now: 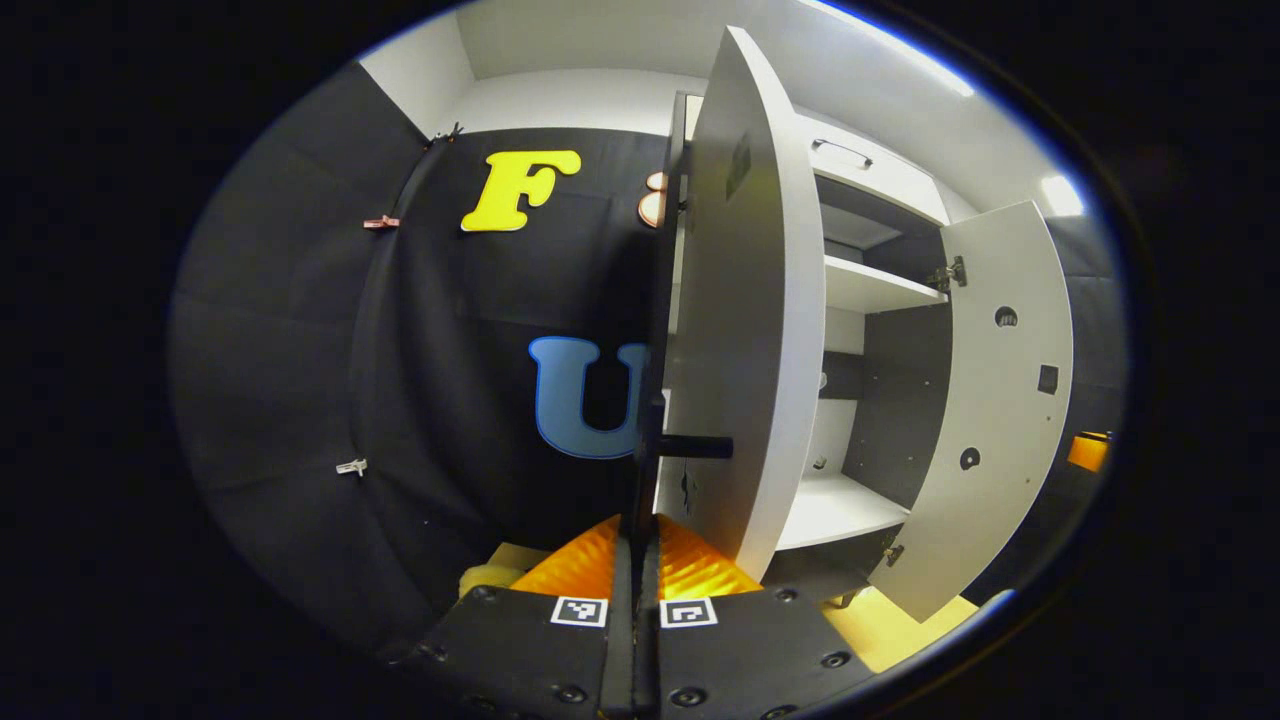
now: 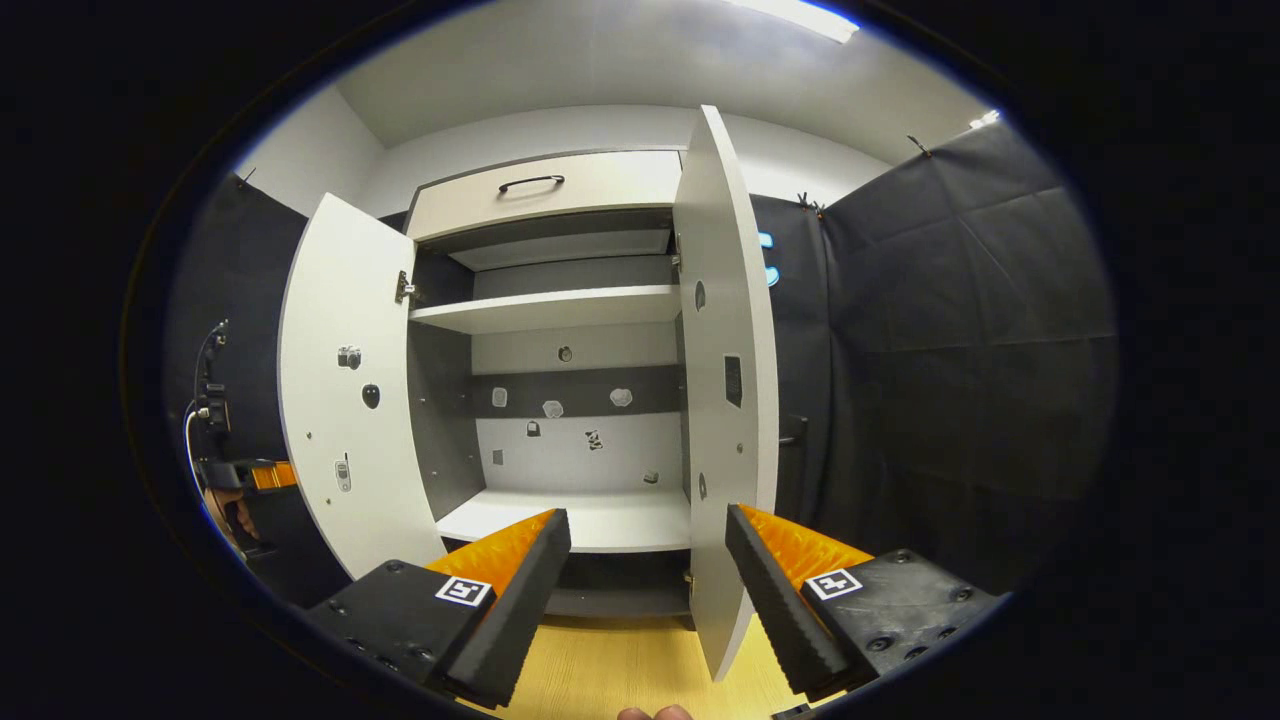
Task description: Open the right door of the double-door shoe cabinet with the right hand, and open the left door with the left hand.
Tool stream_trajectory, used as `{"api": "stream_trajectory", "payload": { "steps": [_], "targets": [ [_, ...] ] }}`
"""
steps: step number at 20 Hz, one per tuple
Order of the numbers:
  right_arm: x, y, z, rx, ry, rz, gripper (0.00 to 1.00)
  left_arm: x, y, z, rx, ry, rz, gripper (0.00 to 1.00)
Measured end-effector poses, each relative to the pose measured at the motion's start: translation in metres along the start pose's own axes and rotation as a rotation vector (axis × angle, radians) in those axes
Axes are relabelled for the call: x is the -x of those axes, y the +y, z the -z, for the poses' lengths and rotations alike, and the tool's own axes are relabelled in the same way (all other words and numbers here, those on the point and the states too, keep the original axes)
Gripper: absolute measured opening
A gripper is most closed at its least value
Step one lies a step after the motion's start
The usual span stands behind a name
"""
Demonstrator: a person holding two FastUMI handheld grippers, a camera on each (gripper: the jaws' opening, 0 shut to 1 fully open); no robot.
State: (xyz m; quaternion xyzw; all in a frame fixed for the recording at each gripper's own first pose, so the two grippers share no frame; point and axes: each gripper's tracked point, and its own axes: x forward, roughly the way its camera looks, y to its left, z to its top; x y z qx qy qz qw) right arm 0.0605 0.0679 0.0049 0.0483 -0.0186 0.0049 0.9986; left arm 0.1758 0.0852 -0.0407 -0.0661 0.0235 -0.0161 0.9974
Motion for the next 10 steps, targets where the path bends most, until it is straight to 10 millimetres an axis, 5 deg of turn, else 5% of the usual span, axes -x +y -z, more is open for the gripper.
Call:
{"api": "stream_trajectory", "payload": {
  "steps": [10],
  "targets": [
    [0.0045, -0.0005, 0.0029, -0.001, 0.014, 0.01, 0.98, 0.0022, 0.0038, -0.0005, -0.026, -0.008, 0.017, 0.1]
  ]
}}
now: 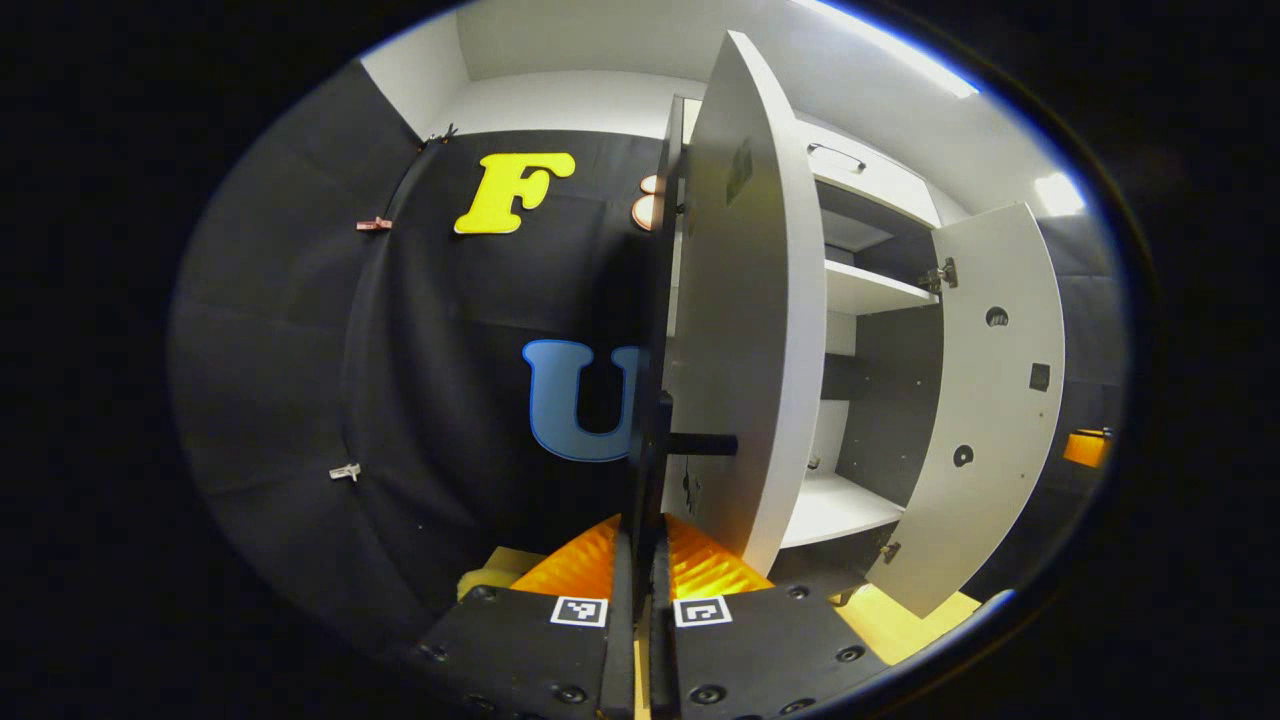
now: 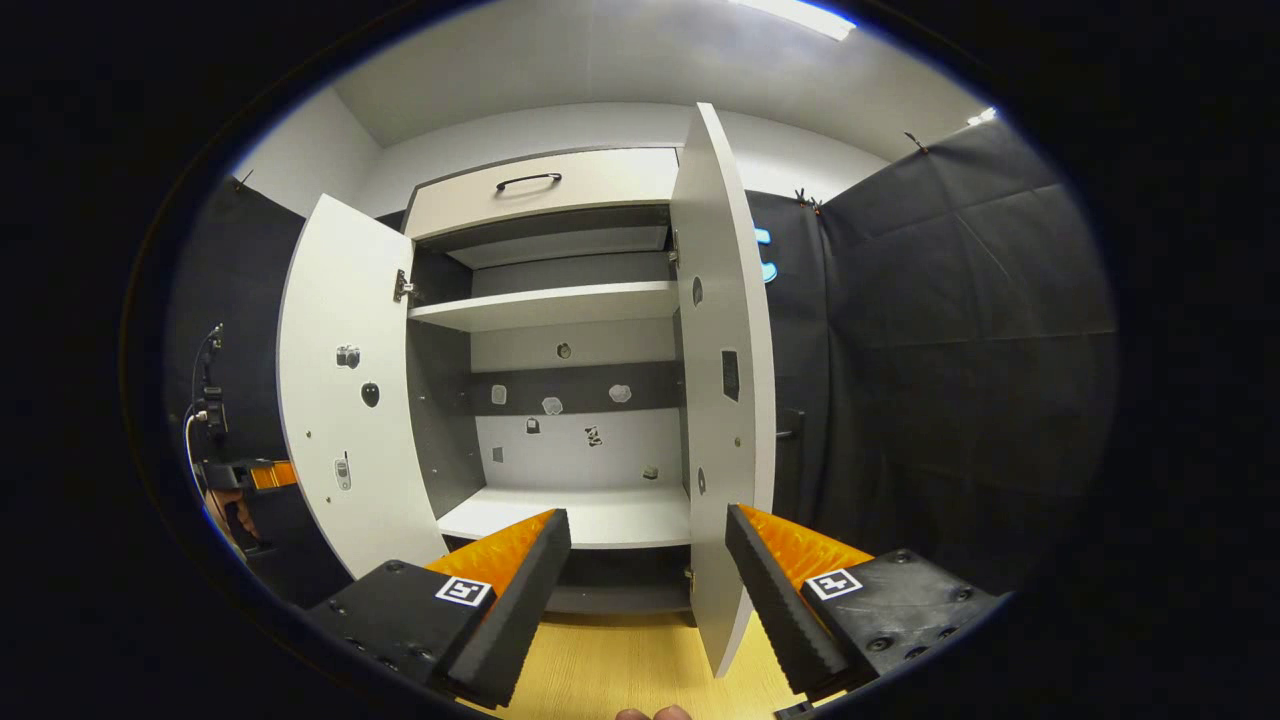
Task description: Open the right door of the double-door shoe cabinet with the right hand, and open the left door with the left hand.
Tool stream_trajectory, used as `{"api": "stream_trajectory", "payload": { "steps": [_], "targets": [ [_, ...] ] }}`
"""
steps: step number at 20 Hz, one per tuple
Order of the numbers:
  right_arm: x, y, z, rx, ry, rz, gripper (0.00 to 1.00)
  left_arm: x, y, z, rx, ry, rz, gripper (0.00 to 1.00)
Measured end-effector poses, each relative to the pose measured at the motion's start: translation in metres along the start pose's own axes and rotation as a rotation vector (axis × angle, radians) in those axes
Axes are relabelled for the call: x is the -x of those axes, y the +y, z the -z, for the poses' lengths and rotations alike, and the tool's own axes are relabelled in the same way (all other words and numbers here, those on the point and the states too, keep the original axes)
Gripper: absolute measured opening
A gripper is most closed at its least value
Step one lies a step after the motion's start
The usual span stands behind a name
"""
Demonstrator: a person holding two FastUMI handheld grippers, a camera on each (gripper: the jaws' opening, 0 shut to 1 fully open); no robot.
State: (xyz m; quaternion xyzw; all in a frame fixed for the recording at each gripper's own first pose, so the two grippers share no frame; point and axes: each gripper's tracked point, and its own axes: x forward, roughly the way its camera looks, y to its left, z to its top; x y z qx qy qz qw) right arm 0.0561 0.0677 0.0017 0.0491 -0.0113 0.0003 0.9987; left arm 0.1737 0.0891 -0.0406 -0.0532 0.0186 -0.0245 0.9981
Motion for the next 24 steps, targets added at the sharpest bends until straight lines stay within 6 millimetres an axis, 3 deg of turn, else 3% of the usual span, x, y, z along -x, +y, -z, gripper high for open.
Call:
{"api": "stream_trajectory", "payload": {
  "steps": [7, 13, 20, 24],
  "targets": [
    [0.001, -0.003, 0.0, 0.0, 0.005, -0.006, 0.98, 0.023, 0.001, 0.005, -0.014, 0.021, -0.023, 0.13],
    [0.0, -0.008, -0.003, 0.011, 0.001, -0.006, 0.98, 0.05, -0.002, 0.014, 0.025, 0.027, -0.051, 0.25],
    [-0.001, -0.011, -0.006, 0.008, -0.008, -0.006, 0.98, 0.067, -0.024, 0.016, -0.04, 0.031, -0.058, 0.95],
    [-0.002, -0.009, -0.005, 0.003, -0.004, -0.009, 0.98, 0.075, -0.045, 0.011, -0.03, 0.023, -0.064, 0.95]
  ]
}}
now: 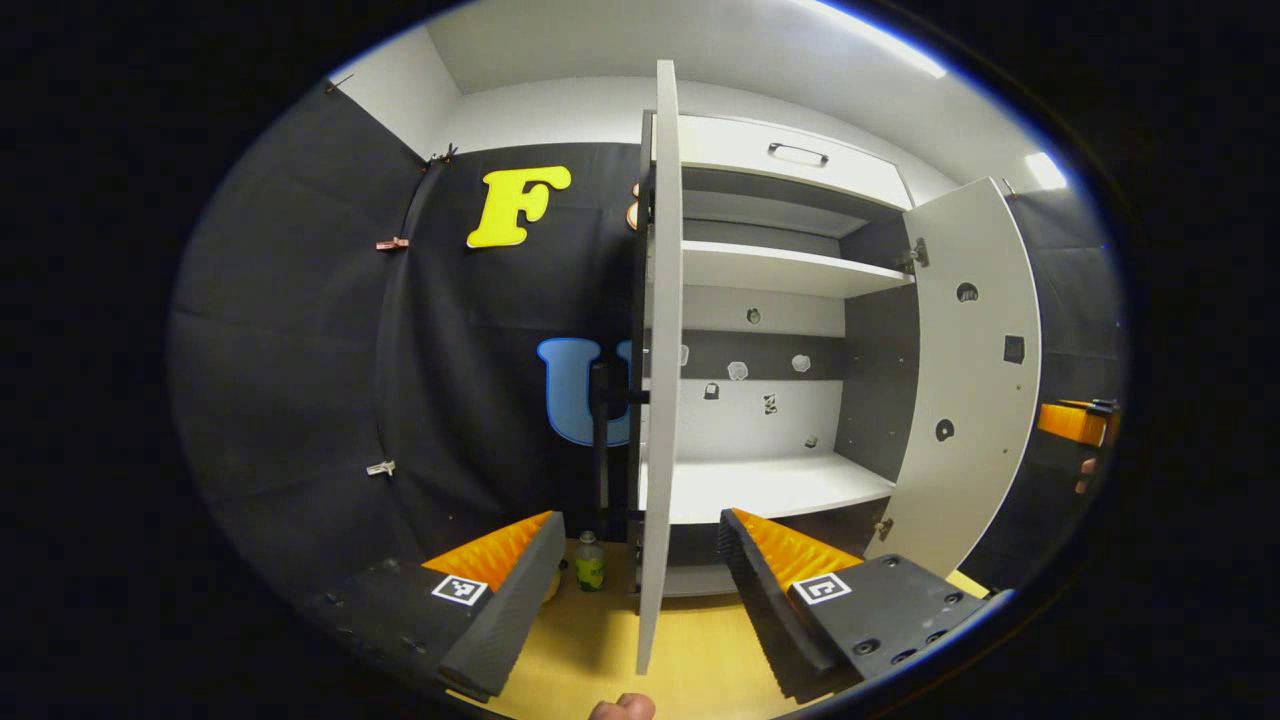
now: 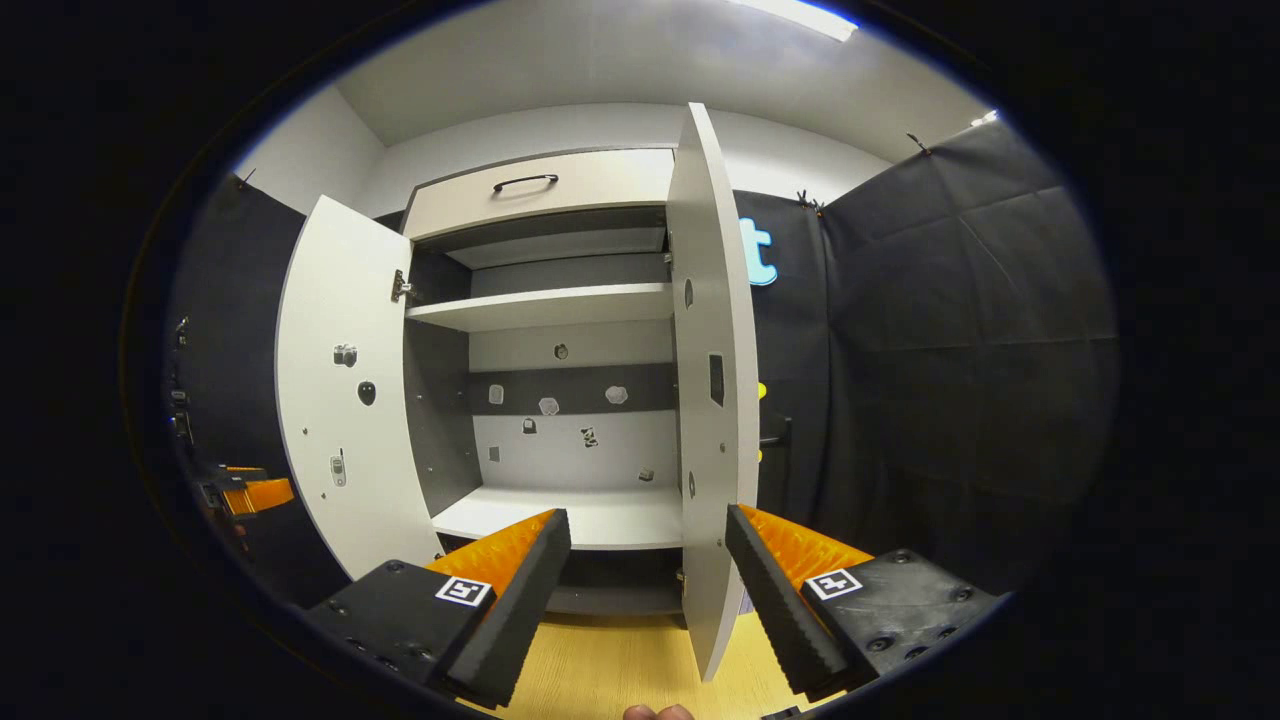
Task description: Open the right door of the double-door shoe cabinet with the right hand, and open the left door with the left hand.
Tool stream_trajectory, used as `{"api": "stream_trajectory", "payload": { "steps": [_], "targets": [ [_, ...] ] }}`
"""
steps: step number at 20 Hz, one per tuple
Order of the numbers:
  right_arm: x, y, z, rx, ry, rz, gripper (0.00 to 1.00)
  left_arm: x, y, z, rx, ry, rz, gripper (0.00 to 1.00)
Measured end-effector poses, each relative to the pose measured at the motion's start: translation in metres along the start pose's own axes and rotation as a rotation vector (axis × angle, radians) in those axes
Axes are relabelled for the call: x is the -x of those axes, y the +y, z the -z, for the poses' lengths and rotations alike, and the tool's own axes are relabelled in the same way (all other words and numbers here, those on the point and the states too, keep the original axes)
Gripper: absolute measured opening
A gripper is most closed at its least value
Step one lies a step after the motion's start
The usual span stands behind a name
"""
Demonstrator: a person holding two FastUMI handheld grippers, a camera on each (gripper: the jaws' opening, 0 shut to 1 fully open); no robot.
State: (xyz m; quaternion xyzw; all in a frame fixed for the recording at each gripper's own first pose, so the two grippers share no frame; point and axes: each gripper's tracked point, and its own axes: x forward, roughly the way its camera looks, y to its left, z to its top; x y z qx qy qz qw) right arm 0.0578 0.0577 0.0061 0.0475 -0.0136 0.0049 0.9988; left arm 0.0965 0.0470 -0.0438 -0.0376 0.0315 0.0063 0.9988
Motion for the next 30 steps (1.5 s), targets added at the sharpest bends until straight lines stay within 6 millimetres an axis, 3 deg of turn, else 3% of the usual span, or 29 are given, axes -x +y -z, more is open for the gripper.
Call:
{"api": "stream_trajectory", "payload": {
  "steps": [11, 21, 25, 30],
  "targets": [
    [0.004, 0.009, -0.007, -0.003, -0.016, -0.012, 0.98, 0.004, -0.063, 0.001, 0.046, -0.009, 0.035, 0.95],
    [0.0, 0.014, -0.008, -0.011, -0.019, -0.019, 0.98, 0.016, -0.093, -0.023, -0.075, -0.09, 0.013, 0.95],
    [-0.001, 0.014, -0.007, -0.012, -0.02, -0.022, 0.98, 0.016, -0.11, -0.028, -0.092, -0.101, 0.04, 0.95],
    [-0.001, 0.012, -0.006, -0.016, -0.02, -0.022, 0.98, 0.016, -0.116, -0.028, -0.097, -0.099, 0.047, 0.95]
  ]
}}
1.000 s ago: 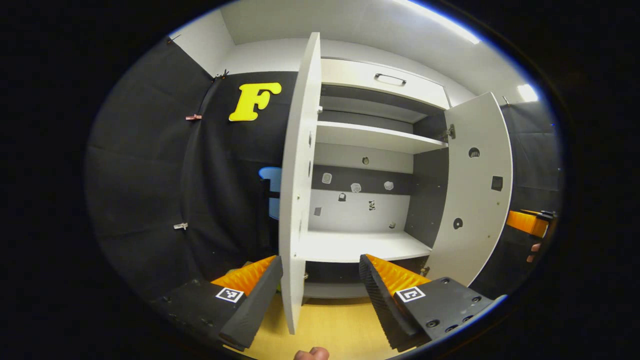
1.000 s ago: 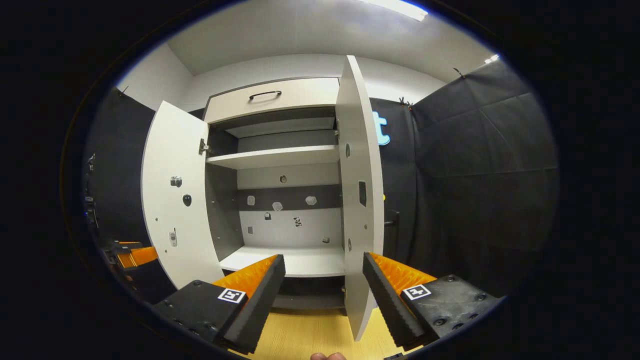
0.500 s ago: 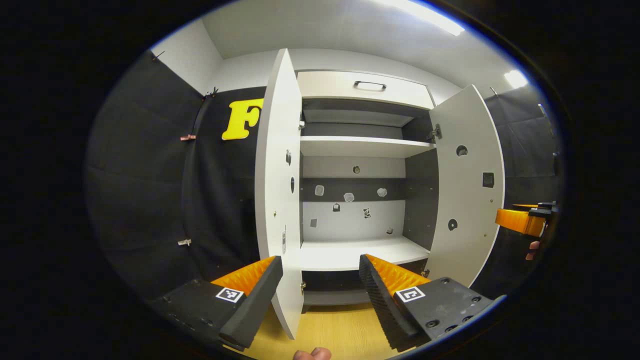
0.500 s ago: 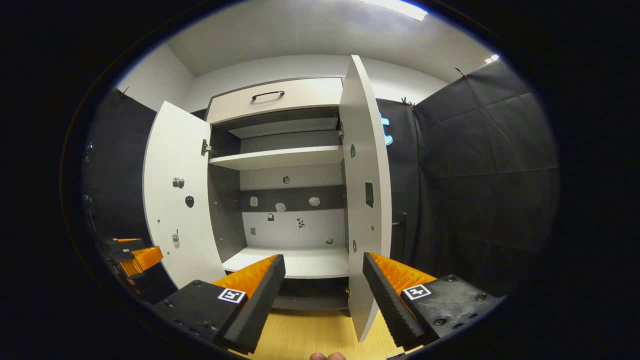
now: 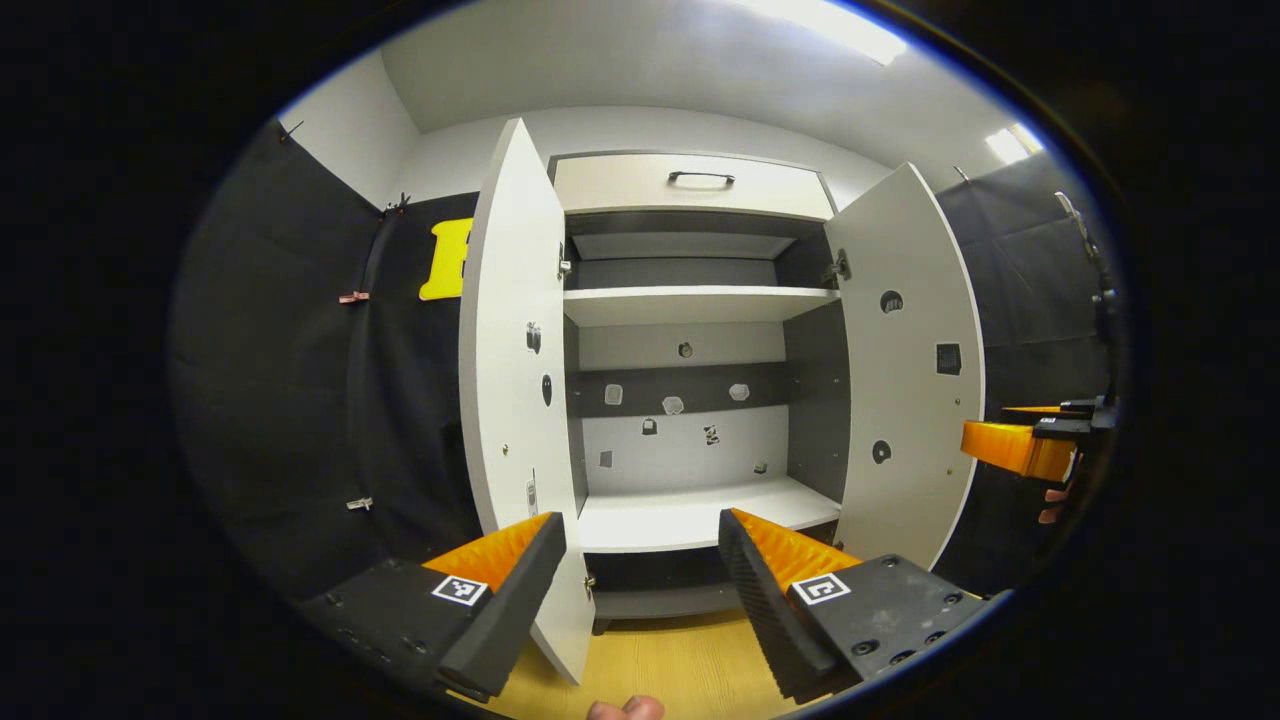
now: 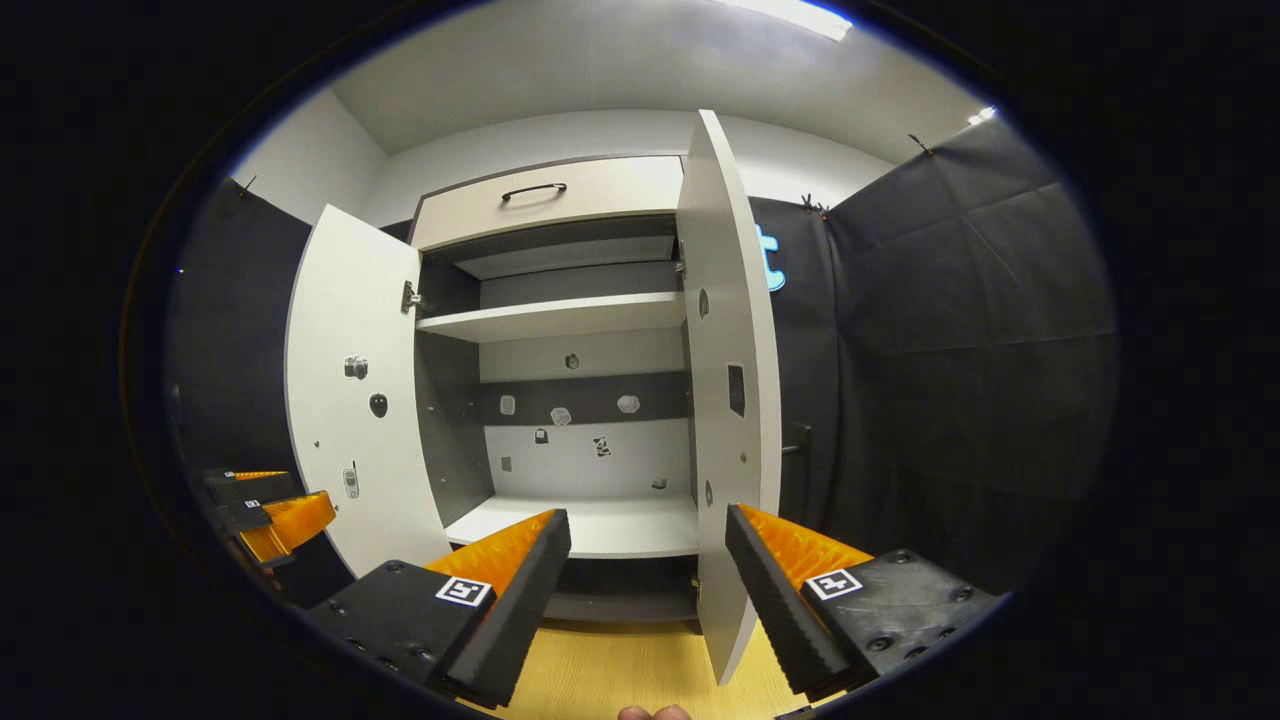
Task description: Open the right door of the double-door shoe cabinet with the right hand, and open the left door with the left hand.
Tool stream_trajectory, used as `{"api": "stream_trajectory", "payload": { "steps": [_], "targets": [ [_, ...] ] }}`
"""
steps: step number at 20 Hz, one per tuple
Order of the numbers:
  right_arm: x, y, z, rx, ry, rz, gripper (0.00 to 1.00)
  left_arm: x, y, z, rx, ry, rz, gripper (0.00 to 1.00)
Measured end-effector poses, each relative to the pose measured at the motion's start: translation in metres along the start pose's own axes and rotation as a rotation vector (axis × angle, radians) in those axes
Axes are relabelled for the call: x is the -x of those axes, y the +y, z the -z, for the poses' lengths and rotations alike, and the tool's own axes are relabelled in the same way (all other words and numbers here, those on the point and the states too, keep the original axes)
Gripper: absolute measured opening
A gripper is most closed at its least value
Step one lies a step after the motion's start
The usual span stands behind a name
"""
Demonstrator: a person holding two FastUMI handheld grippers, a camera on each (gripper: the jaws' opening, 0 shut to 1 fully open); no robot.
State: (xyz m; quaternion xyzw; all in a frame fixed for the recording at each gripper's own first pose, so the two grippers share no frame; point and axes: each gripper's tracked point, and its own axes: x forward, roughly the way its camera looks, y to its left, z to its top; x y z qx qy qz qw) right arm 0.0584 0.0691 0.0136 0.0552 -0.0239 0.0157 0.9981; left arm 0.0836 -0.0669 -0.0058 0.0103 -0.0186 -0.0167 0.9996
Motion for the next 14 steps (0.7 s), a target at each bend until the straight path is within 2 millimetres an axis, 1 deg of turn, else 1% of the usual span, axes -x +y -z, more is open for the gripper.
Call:
{"api": "stream_trajectory", "payload": {
  "steps": [6, 14],
  "targets": [
    [0.0028, -0.0003, 0.0001, 0.004, -0.001, -0.002, 0.98, 0.002, -0.0005, 0.0034, 0.009, 0.009, 0.001, 0.95],
    [0.0054, 0.0025, 0.002, 0.008, 0.007, -0.01, 0.98, 0.0076, 0.0005, 0.0028, 0.01, 0.009, -0.006, 0.95]
  ]
}}
